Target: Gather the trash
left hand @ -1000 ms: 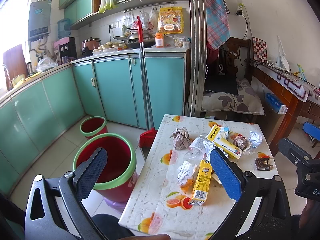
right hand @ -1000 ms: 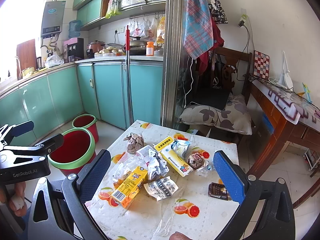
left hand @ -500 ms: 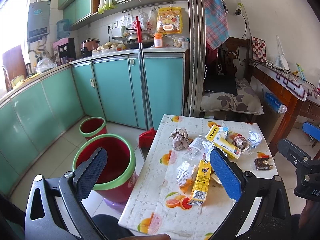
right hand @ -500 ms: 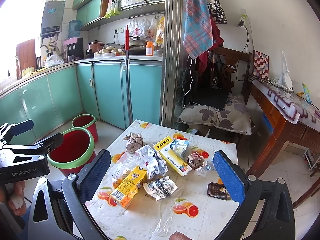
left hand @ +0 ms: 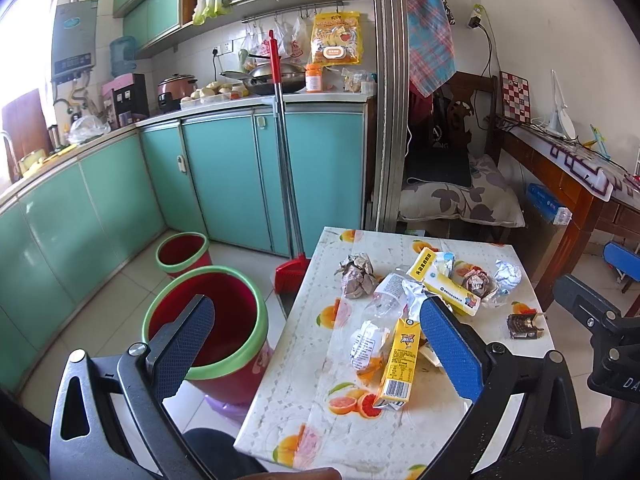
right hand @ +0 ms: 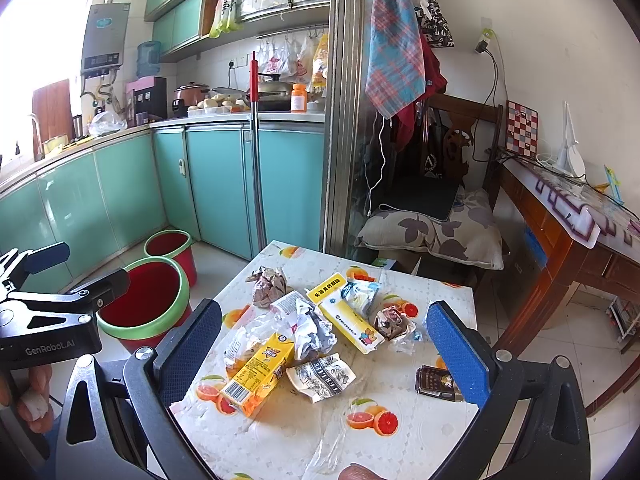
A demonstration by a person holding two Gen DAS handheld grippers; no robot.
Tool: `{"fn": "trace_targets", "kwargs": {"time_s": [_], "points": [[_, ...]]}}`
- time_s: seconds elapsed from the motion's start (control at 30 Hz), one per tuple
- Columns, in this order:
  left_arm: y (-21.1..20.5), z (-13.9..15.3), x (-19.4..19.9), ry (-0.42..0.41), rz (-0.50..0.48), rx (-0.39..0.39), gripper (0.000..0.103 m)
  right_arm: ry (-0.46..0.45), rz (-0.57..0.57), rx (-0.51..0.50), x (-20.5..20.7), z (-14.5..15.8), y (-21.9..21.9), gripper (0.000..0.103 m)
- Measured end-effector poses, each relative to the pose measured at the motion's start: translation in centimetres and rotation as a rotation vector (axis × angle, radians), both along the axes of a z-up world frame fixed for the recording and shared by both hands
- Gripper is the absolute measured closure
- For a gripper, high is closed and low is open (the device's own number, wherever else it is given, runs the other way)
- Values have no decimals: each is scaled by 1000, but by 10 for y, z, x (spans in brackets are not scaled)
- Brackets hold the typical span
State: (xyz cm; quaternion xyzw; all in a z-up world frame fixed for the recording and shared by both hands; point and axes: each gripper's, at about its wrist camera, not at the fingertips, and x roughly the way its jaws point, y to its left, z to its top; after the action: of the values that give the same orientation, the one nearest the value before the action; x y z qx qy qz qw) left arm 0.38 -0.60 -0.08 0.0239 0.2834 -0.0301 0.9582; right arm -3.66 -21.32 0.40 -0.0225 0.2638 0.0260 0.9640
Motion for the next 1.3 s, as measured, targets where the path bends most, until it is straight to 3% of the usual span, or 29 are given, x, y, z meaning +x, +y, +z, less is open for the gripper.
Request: {"fn": "trace_targets", "kwargs": {"time_s": [0.13,0.23,0.63,0.73,0.87,1.1,1.3], "points": [[-8,-14,9,57,-56,-13,0,6,-15,1,3,-1,-5,0],[-19,-39,25,155,-116,-38,0,21,-29,6,7,-9,-11,0],[-92,-136,70,450,-282,1,0,111,-138,37,15,-56,-61,0],[-102,-153,79,498,-272,12,15,128,-169,42,16,-64,-75,0],[-106,-172,94,559,-259,24,22,153,-198,48,19,-76,-91,0],[-104,-195,110,638,-242,25,65,176,-218,60,30,-89,-102,0],[-90,-189,106,631,-251,-25,70,201,-173,52,44,-100,-93,0]]}}
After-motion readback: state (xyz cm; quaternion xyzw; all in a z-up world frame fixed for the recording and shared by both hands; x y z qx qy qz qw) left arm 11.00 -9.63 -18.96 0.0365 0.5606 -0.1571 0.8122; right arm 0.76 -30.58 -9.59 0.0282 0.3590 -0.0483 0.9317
